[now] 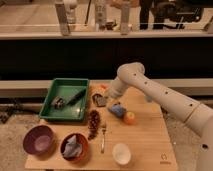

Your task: Place eraser in plastic cup

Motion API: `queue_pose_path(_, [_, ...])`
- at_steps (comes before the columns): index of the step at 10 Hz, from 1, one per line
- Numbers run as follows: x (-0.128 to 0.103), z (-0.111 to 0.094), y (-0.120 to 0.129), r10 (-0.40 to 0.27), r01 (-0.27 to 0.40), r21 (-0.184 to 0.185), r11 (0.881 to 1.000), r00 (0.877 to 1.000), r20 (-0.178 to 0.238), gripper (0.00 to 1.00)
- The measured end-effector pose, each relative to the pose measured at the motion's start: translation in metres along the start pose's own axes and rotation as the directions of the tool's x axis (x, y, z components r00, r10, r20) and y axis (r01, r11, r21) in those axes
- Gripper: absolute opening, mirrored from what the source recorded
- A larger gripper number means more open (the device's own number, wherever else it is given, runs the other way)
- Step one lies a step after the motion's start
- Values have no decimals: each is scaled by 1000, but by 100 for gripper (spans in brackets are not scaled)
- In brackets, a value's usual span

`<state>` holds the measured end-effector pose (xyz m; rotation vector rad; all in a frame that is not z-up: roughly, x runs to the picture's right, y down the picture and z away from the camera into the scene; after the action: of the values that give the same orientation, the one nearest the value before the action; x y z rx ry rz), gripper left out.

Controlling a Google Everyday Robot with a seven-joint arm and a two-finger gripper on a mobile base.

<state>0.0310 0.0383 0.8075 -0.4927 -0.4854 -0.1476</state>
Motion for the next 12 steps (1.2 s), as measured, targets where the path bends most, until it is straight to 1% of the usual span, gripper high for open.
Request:
queue_pose_path(1, [5, -10, -5, 4, -3, 7, 1000, 1000, -7, 0])
queue_pose_path(2, [8, -16, -8, 5, -5, 12, 1000, 1000, -13, 0])
queue_pose_path(5, [23, -27, -13, 19, -18, 31, 999, 999, -36, 0])
queue_pose_path(10, [34, -31, -18, 39, -36, 48, 998, 998, -51, 0])
queue_pose_path(12, [35, -30, -21, 35, -33, 52, 998, 998, -52, 0])
